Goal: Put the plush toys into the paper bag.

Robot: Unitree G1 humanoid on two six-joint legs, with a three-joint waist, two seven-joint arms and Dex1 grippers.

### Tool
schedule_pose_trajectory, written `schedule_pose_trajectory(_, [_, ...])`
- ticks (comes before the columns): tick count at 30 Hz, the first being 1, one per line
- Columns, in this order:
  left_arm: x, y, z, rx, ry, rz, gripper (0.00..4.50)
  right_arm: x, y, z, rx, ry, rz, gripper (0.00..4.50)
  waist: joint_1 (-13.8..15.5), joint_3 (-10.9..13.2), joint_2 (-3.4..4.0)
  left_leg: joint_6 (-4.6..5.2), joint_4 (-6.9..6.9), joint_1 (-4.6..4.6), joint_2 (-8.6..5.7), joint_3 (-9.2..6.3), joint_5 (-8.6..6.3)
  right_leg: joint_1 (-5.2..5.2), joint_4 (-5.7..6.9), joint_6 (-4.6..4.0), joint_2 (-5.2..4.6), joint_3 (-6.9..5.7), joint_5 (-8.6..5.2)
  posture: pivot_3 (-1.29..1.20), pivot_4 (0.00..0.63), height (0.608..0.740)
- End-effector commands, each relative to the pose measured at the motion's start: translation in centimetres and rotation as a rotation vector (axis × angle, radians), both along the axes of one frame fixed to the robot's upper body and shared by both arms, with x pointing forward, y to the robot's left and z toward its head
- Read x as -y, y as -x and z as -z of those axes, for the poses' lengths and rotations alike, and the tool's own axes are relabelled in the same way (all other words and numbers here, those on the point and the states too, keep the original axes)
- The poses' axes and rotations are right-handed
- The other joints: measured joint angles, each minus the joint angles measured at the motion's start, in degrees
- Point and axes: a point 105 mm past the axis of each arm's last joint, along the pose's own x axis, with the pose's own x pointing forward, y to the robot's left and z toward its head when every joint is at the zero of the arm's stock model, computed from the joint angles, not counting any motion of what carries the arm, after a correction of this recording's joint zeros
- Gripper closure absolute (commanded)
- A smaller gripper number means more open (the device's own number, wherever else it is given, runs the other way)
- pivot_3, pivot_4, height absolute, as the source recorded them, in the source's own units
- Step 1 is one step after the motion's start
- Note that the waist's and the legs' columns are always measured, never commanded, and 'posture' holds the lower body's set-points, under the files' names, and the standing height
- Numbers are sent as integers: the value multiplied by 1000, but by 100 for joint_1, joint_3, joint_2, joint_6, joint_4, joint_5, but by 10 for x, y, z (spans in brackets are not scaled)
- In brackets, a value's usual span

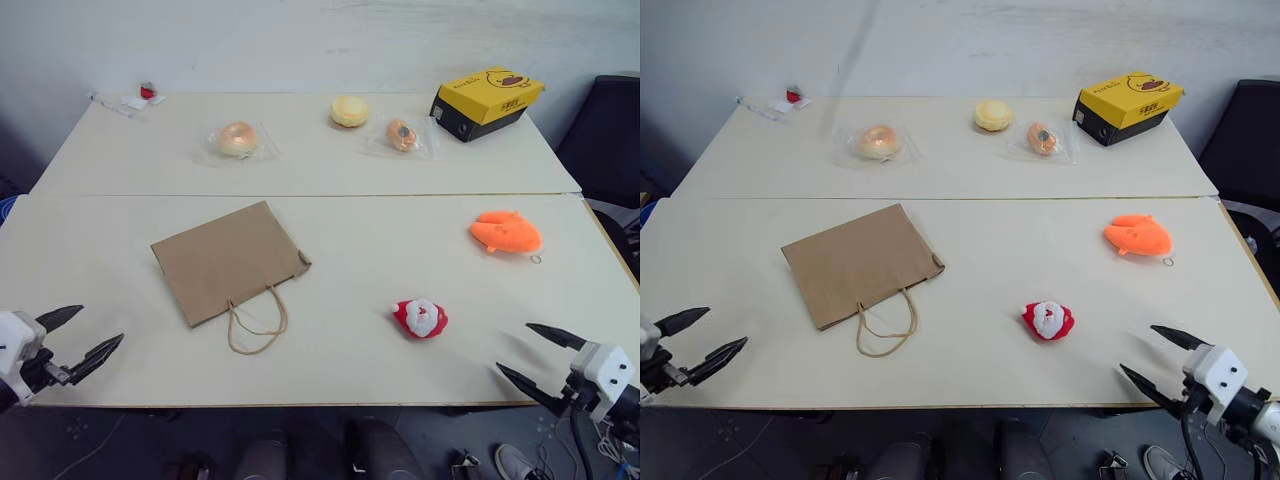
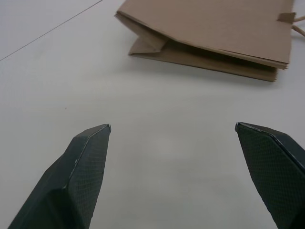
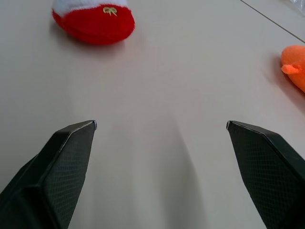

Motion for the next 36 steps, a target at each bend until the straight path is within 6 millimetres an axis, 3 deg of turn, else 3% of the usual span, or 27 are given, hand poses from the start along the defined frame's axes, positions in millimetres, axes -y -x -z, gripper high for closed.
schedule_pose_trajectory(1, [4,-7,-12,35,-47,45,156,-10,-5,-18,65,-35,-5,6,0,3,5,0,0,0,0,0,0,0,0,0,0,0,0,0,150,740])
schedule_pose_trajectory(6, [63,-23,-30,-34,64,340,156,-53,0,-55,197,-122,-159,6,14,9,15,-3,1,-6,0,-1,3,-3,5,0,-2,-2,0,0,150,740])
schedule_pose_trajectory(9, [96,-35,-48,-12,131,455,156,-70,0,-72,158,-241,-210,6,15,9,15,-9,2,-8,0,-3,7,-4,5,1,-2,-7,0,0,150,740])
schedule_pose_trajectory(11, [138,-30,-49,-116,61,692,156,-96,-6,-91,202,-297,-291,6,9,9,10,-16,3,-10,0,-4,11,-7,8,1,-2,-8,1,0,150,740])
schedule_pose_trajectory(13, [158,-25,-44,-203,3,833,156,-117,-9,-103,241,-319,-355,6,-16,12,15,-41,7,-16,0,-9,25,-10,9,1,-1,-11,1,0,150,740])
schedule_pose_trajectory(19, [174,-44,-31,-170,-161,965,156,-156,-17,-107,222,-339,-460,6,2,13,30,-67,-4,-23,2,-8,40,-33,25,-7,14,-7,-4,0,150,740])
schedule_pose_trajectory(25, [180,-55,-17,-137,-234,1007,156,-162,-27,-106,241,-336,-447,6,10,10,25,-57,42,-101,4,-8,45,-98,60,-3,16,-6,-2,0,150,740])
schedule_pose_trajectory(28, [186,-56,-18,-83,-190,1030,647,-162,-28,-101,249,-314,-428,0,22,10,23,-56,55,-119,4,-8,46,-117,90,-2,17,-6,-1,0,150,740])
schedule_pose_trajectory(36, [182,-63,-6,-76,-249,1060,3081,-162,-29,-91,245,-284,-419,0,9,10,23,-55,69,-116,4,-8,48,-118,93,-3,18,-5,-2,0,150,740])
